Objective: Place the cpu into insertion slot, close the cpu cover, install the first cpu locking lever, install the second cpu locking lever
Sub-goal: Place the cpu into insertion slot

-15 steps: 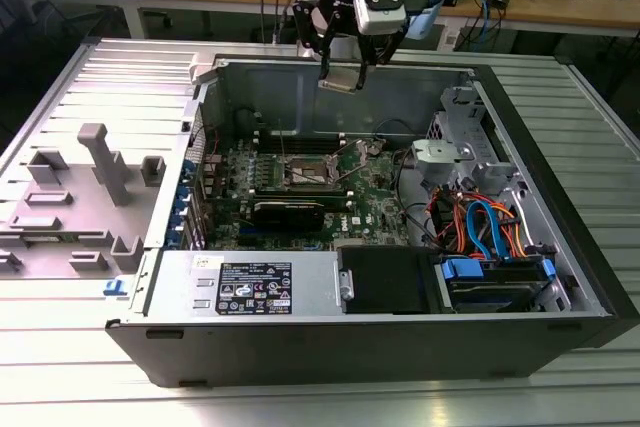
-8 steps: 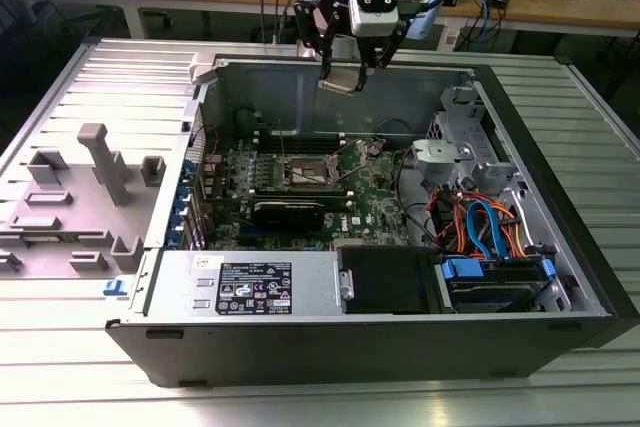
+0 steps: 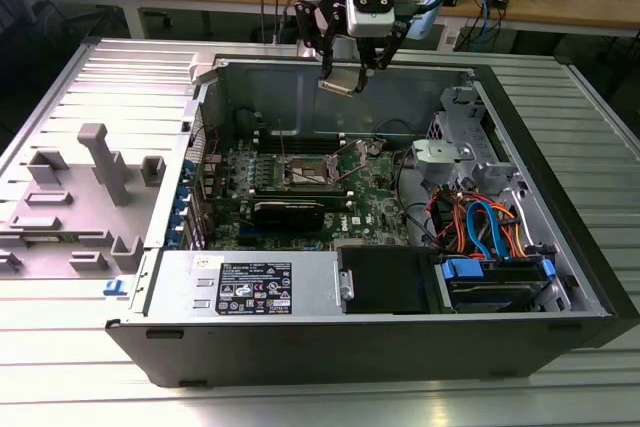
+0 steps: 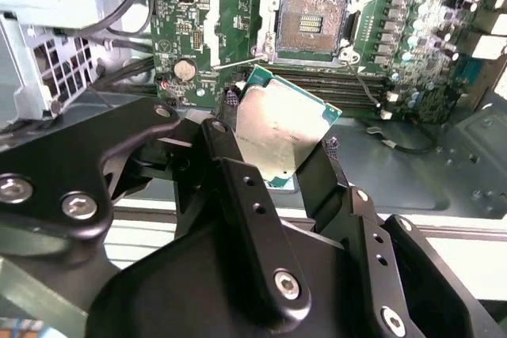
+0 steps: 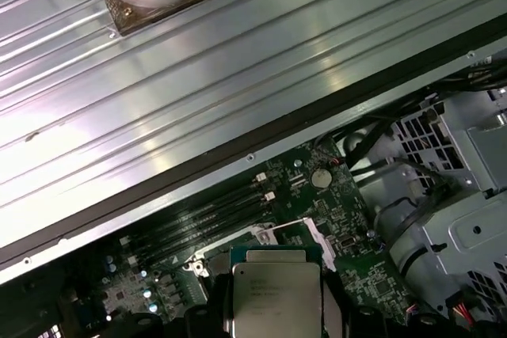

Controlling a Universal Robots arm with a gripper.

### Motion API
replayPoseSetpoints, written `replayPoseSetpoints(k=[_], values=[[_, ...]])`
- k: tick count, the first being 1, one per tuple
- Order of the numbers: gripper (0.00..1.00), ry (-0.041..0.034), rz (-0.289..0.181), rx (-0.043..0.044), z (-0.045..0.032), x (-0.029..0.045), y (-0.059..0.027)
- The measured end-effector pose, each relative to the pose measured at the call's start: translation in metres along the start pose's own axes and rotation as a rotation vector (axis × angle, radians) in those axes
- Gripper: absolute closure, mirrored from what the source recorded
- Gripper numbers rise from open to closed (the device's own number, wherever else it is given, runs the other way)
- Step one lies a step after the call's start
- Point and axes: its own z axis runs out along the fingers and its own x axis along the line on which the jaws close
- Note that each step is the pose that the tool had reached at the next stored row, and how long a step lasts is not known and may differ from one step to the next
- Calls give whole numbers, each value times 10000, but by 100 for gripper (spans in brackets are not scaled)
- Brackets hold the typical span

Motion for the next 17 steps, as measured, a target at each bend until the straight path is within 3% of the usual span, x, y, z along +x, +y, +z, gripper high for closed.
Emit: replayPoseSetpoints(k=[11, 17], values=[[45, -119, 1970, -26, 19, 0, -1], [45, -161, 2677, -37, 29, 0, -2]])
